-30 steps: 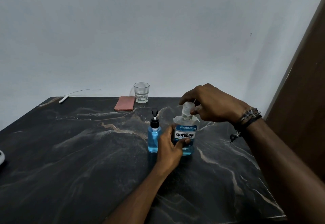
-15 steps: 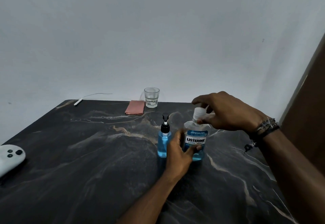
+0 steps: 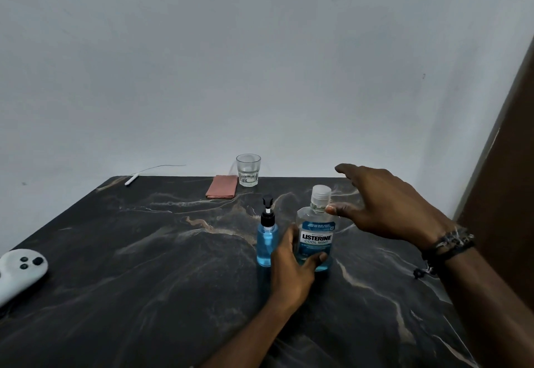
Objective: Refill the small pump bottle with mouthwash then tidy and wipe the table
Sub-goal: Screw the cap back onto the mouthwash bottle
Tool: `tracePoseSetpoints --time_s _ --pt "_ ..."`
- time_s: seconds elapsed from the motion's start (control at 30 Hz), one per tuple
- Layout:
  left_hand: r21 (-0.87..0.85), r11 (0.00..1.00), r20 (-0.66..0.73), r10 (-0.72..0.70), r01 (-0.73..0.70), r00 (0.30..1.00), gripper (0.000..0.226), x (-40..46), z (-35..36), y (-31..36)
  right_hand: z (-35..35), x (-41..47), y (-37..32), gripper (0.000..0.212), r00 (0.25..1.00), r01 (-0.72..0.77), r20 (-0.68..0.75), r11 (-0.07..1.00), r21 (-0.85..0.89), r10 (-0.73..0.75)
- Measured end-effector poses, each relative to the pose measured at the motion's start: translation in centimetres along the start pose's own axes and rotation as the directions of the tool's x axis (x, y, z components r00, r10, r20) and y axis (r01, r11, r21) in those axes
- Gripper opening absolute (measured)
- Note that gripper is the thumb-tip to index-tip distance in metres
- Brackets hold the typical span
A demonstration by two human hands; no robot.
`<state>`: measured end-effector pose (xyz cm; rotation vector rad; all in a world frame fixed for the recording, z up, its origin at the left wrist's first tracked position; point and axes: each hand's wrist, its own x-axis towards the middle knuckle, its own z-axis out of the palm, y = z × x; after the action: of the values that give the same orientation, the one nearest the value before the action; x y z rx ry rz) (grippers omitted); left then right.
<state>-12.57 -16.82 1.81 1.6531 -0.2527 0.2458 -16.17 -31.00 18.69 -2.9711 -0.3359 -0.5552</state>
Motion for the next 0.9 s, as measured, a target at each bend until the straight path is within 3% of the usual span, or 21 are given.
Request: tracePoseSetpoints --time_s 0.27,0.4,0.47,0.57,0.63,0.7,0.77,0.9 --pt "0.044 0.999 -0.02 -0.016 0.017 1.0 0.067 -2.0 -1.0 0.3 1.0 -2.4 -1.0 0.081 0.982 -0.035 -0.183 0.998 0.051 0.044" --pt "0.105 0.994 -0.009 -0.014 0.015 1.0 0.067 -3.7 -2.4 0.1 1.0 -3.5 -2.1 0.079 0.938 -0.007 -0.346 0.997 0.082 0.035" --pt "0.128 0.99 -0.008 -0.054 0.055 0.998 0.07 -4.8 -4.0 -0.5 1.3 -4.0 -2.9 0.067 0.874 0.087 -0.486 0.981 0.176 0.01" --pt "0.13 0.988 -0.075 -0.07 0.08 0.995 0.049 -4.9 -7.8 -0.4 2.7 -4.8 -5.0 0.036 0.775 0.265 -0.632 0.907 0.327 0.002" --pt "0.182 0.981 -0.167 -0.036 0.066 0.985 0.043 -3.3 -10.3 0.2 4.7 -4.9 -6.7 0.02 0.818 0.304 -0.575 0.845 0.439 0.004" --pt "0.203 0.978 -0.271 0.019 0.038 0.962 0.044 -0.8 -12.4 1.2 7.0 -4.7 -8.3 0.016 0.898 0.235 -0.44 0.822 0.519 0.022" --pt "0.218 0.976 -0.336 0.092 -0.017 0.938 0.037 1.9 -13.7 1.9 9.2 -4.2 -9.5 0.021 0.949 0.133 -0.311 0.844 0.52 0.043" --pt "0.204 0.977 -0.389 0.134 -0.057 0.912 0.031 7.4 -14.4 1.1 12.1 -3.0 -11.1 0.041 0.978 -0.018 -0.181 0.915 0.402 0.099"
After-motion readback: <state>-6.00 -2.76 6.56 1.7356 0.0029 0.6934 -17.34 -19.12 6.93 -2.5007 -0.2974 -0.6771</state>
